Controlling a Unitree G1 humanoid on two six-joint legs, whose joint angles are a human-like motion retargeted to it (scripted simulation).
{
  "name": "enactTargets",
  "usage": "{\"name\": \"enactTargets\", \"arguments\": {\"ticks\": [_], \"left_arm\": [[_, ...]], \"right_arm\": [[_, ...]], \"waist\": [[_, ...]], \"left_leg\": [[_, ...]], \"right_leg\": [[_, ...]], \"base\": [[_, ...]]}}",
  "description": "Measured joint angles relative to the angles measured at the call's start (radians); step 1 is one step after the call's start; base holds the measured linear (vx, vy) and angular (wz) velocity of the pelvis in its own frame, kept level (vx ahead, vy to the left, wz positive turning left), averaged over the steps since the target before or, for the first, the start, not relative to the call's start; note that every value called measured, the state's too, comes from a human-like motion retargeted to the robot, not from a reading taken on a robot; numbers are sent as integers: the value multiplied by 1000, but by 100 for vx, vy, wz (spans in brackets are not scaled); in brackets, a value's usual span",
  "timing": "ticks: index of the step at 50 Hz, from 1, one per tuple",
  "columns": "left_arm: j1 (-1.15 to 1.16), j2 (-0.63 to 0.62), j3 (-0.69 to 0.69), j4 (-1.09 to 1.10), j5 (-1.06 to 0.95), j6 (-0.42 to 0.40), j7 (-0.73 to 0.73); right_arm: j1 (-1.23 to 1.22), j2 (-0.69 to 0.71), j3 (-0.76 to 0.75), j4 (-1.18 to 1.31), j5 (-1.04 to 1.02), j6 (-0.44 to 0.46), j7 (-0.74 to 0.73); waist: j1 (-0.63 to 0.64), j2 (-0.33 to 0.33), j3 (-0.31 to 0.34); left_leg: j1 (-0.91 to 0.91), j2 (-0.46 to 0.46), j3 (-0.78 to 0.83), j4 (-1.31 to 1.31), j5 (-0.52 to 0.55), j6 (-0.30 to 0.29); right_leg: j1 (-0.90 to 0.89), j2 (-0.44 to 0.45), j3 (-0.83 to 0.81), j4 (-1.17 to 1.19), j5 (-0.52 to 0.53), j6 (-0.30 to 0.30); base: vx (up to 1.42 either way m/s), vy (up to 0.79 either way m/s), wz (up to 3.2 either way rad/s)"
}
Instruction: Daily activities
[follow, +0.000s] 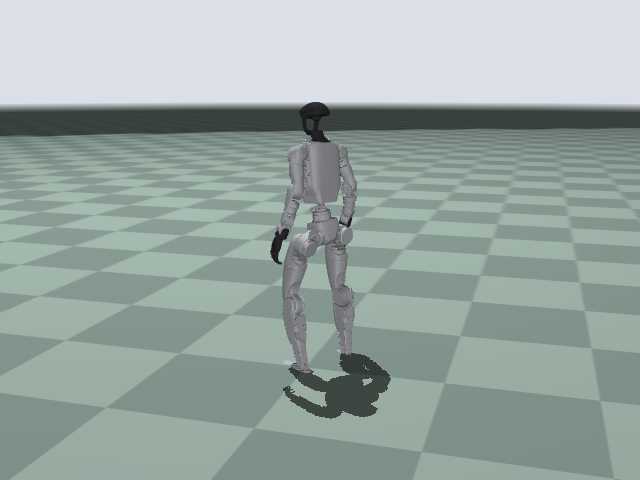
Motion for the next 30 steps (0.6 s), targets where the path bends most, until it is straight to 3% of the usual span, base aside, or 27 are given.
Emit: {"name": "enactTargets", "arguments": {"ticks": [13,22,30], "left_arm": [[-131,-19,44,96,-29,8,18],[-205,10,56,48,-44,-13,63],[-216,29,55,64,-6,-6,38]], "right_arm": [[-2,66,-13,61,-9,43,80],[-17,63,16,-71,5,16,85],[-9,31,33,-214,23,-4,97]], "waist": [[-50,-88,-11],[-67,-159,-39],[-74,-188,-62]], "left_leg": [[59,-163,77,-201,63,67],[99,-278,86,-422,200,86],[122,-320,72,-533,276,94]], "right_leg": [[-197,-196,41,338,-89,62],[-343,-351,22,510,-106,76],[-405,-409,21,570,-142,65]], "base": [[-1,23,9],[-4,13,19],[-2,3,8]]}}
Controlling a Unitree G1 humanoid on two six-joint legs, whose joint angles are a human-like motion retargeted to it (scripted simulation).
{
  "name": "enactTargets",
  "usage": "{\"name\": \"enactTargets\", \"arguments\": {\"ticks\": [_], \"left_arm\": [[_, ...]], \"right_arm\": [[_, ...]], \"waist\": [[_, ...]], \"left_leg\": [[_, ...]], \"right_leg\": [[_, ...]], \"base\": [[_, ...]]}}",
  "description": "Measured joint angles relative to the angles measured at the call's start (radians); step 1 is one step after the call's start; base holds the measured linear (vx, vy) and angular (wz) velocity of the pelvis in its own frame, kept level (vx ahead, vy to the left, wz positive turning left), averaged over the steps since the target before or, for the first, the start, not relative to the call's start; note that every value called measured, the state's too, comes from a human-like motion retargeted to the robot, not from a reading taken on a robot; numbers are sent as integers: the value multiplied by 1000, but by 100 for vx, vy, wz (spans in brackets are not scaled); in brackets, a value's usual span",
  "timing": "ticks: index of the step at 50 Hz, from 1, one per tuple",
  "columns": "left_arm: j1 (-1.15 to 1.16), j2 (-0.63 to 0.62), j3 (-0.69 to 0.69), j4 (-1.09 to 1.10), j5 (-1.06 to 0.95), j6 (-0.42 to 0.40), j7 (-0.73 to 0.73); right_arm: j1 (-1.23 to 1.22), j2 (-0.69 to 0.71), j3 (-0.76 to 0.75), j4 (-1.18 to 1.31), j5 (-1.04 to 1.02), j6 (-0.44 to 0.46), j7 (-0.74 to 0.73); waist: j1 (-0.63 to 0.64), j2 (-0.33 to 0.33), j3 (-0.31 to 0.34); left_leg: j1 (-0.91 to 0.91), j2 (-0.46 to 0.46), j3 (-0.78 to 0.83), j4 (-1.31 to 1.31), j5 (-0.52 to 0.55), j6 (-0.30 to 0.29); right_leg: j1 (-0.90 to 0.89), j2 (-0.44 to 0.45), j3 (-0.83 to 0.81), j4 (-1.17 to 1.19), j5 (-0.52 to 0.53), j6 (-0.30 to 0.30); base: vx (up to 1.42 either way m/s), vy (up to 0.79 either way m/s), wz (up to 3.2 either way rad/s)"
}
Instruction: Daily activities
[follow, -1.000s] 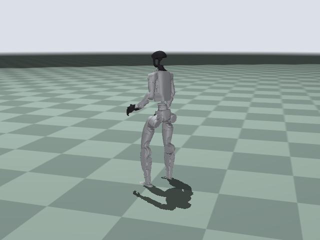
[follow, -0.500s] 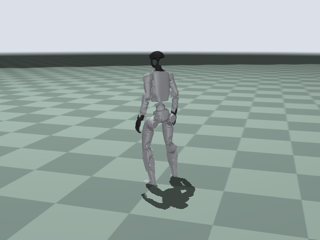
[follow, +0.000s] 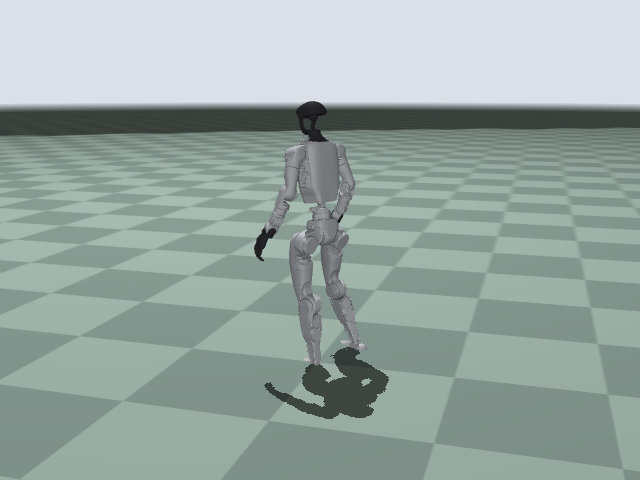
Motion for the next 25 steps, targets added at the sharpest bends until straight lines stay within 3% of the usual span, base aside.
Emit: {"name": "enactTargets", "arguments": {"ticks": [15,25], "left_arm": [[40,56,19,74,22,-8,-62],[66,59,22,29,0,-26,-70]], "right_arm": [[2,8,29,47,25,4,54],[-19,14,39,135,29,8,61]], "waist": [[62,-43,-7],[94,-25,7]], "left_leg": [[-2,-17,-32,59,-16,10],[9,26,-43,89,-33,-8]], "right_leg": [[95,-9,-42,-57,-36,-29],[188,39,-93,-177,-24,-51]], "base": [[1,-4,4],[1,-8,0]]}}
